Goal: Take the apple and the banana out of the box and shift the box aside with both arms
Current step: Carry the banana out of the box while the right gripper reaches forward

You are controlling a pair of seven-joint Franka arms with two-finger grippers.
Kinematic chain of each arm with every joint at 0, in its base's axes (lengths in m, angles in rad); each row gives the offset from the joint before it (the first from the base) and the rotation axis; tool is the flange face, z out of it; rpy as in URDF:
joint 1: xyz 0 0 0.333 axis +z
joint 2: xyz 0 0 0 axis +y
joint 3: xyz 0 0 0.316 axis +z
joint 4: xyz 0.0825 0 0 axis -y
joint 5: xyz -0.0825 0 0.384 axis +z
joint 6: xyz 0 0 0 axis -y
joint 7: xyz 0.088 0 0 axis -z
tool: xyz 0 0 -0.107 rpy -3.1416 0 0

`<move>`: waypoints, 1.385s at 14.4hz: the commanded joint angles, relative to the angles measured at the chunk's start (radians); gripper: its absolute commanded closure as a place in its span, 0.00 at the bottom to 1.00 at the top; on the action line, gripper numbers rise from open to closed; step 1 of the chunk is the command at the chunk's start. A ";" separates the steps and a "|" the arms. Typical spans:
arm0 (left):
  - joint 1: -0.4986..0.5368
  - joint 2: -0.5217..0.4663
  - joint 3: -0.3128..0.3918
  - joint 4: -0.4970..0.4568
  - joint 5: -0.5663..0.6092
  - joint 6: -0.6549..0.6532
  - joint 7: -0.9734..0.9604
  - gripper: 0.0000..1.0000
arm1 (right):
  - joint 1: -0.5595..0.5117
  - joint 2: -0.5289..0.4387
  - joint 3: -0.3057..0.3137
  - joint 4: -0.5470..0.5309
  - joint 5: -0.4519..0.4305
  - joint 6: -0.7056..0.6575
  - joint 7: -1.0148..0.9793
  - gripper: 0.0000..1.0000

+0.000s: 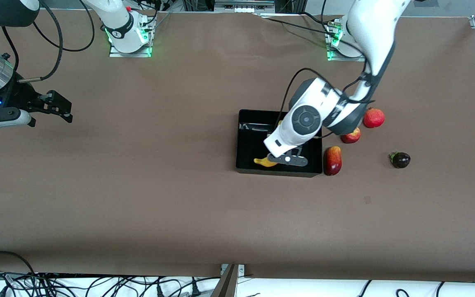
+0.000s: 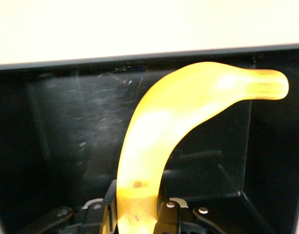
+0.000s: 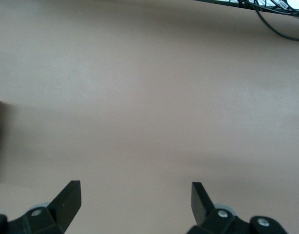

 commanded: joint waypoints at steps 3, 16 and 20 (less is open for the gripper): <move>0.141 0.001 0.009 0.126 0.033 -0.197 0.028 1.00 | 0.000 0.002 0.001 0.013 0.008 -0.003 -0.010 0.00; 0.542 0.098 0.009 -0.155 0.320 0.255 0.420 0.99 | 0.160 0.102 0.010 0.012 0.009 -0.074 0.003 0.00; 0.540 0.099 0.009 -0.159 0.320 0.249 0.409 0.00 | 0.310 0.166 0.016 0.012 0.021 -0.051 0.086 0.00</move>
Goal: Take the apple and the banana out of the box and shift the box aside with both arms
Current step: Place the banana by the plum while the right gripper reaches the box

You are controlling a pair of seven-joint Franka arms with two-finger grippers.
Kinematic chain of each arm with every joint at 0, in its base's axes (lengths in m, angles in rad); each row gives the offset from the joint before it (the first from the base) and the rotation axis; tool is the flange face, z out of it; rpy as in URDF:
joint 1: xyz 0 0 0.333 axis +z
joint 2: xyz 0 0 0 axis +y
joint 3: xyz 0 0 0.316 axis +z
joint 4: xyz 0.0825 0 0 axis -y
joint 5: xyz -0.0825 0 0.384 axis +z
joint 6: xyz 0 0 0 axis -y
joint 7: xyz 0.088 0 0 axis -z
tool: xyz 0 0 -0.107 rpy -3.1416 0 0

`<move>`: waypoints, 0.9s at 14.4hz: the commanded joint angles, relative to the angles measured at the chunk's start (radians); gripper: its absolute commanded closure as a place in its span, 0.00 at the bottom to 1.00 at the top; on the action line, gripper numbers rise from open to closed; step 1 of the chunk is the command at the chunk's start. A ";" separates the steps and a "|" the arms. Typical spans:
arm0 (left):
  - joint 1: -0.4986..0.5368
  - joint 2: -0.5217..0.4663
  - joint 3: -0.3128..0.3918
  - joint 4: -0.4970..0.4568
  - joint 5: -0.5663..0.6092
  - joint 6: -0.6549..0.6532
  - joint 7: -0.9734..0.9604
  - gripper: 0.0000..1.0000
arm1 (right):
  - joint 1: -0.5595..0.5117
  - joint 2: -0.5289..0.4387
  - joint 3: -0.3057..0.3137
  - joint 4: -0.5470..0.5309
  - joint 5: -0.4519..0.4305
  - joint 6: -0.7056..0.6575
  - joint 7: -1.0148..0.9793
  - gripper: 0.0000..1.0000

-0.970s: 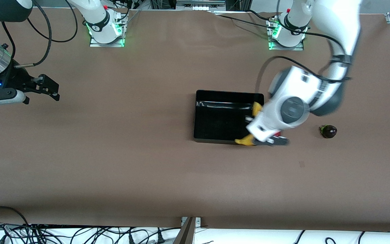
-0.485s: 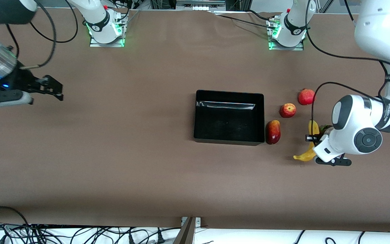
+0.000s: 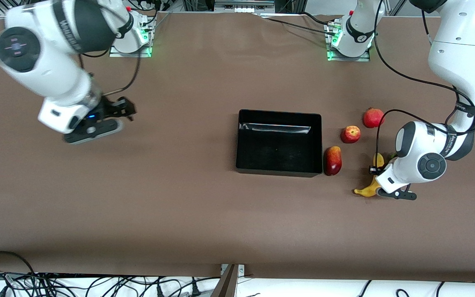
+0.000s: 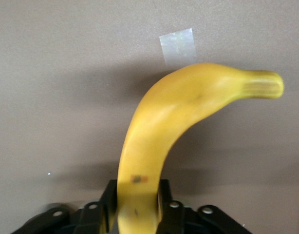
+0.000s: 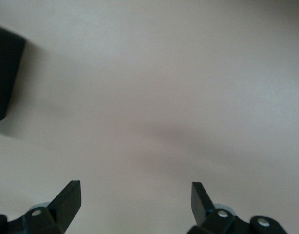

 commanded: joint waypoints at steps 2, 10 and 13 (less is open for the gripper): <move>0.003 -0.050 -0.018 -0.006 0.026 -0.018 0.010 0.00 | 0.114 0.084 -0.002 0.017 0.096 0.071 0.252 0.00; -0.002 -0.194 -0.106 0.301 -0.001 -0.440 0.025 0.00 | 0.334 0.297 -0.002 0.019 0.127 0.373 0.572 0.00; 0.002 -0.246 -0.112 0.391 -0.090 -0.603 0.019 0.00 | 0.389 0.392 -0.002 0.028 0.126 0.491 0.652 0.00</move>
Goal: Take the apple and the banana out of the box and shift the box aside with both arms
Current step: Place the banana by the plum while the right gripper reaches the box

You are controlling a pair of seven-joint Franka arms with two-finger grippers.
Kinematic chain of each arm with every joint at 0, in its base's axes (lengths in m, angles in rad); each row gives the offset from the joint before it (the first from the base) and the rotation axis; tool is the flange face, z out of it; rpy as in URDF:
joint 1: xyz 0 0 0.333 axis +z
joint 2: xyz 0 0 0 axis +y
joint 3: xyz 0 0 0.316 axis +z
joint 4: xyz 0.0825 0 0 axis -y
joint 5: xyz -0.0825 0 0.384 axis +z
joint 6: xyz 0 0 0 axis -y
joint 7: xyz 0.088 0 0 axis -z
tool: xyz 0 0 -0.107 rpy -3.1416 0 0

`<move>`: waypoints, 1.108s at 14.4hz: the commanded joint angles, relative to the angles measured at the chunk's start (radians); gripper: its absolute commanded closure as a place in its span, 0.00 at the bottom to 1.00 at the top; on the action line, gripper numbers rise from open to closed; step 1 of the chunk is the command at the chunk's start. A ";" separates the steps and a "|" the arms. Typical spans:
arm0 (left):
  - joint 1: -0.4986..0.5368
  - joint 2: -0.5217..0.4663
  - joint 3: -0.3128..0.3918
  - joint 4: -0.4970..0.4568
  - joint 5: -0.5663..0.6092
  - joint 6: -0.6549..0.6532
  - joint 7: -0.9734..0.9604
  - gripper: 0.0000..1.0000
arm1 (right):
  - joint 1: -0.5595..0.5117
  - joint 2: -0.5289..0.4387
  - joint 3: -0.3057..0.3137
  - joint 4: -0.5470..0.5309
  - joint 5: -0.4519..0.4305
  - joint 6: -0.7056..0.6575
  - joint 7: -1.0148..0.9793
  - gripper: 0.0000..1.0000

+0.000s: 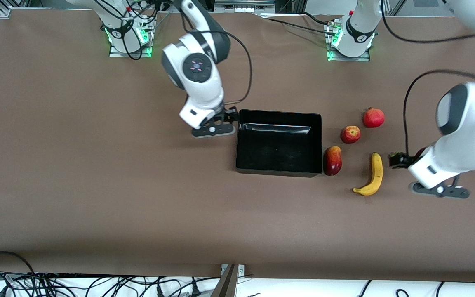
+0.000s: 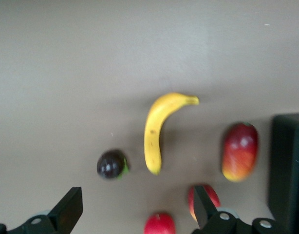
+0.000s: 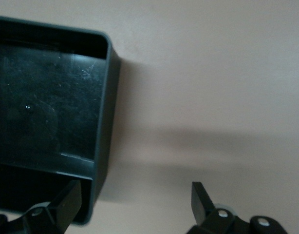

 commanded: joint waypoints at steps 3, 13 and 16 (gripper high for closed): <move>0.011 -0.062 0.006 0.110 -0.115 -0.189 0.017 0.00 | 0.076 0.156 -0.012 0.086 0.010 0.116 0.113 0.00; -0.205 -0.474 0.294 -0.354 -0.252 0.079 0.013 0.00 | 0.085 0.223 -0.014 0.095 0.002 0.179 0.114 0.51; -0.203 -0.455 0.288 -0.330 -0.246 0.053 0.004 0.00 | 0.083 0.230 -0.015 0.095 -0.001 0.179 0.108 0.92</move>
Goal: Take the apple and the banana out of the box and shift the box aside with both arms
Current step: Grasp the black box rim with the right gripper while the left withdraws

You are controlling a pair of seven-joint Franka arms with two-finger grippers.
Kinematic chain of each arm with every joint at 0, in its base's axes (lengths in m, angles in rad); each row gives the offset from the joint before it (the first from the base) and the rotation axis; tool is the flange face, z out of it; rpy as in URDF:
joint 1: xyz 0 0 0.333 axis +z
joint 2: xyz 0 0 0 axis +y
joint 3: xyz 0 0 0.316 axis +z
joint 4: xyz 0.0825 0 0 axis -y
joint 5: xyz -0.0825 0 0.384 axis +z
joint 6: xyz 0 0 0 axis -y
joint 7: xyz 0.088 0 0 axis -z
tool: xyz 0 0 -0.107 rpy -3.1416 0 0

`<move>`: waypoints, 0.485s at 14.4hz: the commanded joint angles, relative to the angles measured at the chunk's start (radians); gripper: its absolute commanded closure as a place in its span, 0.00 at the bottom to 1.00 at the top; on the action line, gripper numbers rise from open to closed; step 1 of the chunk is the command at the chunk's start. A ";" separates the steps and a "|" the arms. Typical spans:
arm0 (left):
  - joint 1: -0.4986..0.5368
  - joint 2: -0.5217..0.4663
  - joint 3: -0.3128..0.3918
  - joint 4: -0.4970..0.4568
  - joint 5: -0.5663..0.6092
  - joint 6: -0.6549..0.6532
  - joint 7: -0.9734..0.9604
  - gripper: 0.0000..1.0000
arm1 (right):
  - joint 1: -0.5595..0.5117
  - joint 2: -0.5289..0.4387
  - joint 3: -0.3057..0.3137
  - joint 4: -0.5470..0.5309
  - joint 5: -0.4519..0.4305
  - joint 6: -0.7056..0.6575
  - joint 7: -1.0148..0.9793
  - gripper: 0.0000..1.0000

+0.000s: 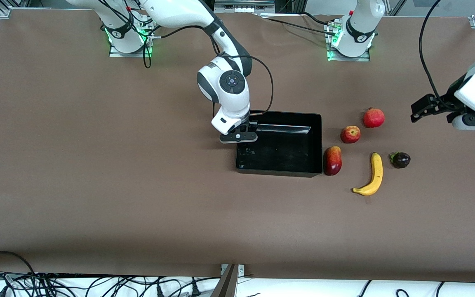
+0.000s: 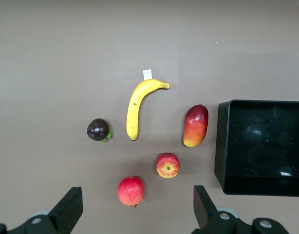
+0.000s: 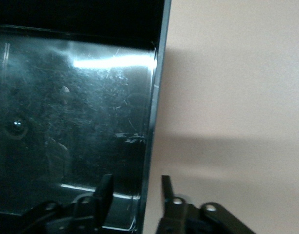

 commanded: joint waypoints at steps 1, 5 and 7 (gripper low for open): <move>-0.008 -0.016 0.006 -0.023 -0.013 0.002 0.003 0.00 | 0.001 0.011 -0.008 0.018 0.001 -0.001 -0.008 1.00; -0.010 -0.017 0.002 -0.001 -0.012 -0.032 0.016 0.00 | -0.019 -0.002 -0.013 0.018 0.012 -0.004 -0.014 1.00; -0.008 -0.016 0.002 -0.001 -0.012 -0.052 0.017 0.00 | -0.025 -0.022 -0.017 0.018 0.012 -0.015 -0.043 1.00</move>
